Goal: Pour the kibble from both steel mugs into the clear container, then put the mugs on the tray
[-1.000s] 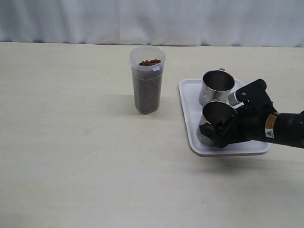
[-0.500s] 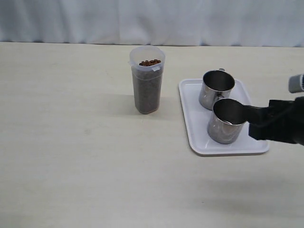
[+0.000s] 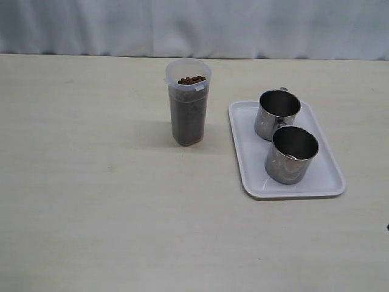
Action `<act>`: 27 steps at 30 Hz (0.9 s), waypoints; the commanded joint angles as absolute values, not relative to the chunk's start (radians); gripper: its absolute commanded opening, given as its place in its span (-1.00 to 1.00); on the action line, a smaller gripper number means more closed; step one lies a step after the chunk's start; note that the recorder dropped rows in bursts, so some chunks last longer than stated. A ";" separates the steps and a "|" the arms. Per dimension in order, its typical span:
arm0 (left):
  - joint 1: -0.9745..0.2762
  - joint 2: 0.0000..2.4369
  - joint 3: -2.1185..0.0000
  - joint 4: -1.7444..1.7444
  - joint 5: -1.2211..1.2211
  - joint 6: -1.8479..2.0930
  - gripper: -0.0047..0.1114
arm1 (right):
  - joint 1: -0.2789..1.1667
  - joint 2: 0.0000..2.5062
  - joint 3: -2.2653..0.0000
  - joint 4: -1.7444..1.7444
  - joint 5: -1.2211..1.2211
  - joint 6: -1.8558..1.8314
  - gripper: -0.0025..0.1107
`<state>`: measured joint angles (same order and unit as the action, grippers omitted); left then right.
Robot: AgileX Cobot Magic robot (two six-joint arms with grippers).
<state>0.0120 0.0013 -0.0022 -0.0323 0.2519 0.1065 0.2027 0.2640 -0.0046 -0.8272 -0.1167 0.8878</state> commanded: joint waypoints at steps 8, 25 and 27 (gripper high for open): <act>0.017 0.000 0.000 -0.031 0.249 0.101 -0.92 | 0.197 0.000 0.000 -0.822 -0.062 0.926 -0.88; 0.017 0.000 0.000 -0.031 0.249 0.101 -0.92 | 0.197 0.000 0.000 -0.822 -0.062 0.926 -0.88; 0.017 0.000 0.000 -0.031 0.252 0.101 -0.92 | 0.197 0.000 0.000 -0.822 -0.062 0.917 -0.88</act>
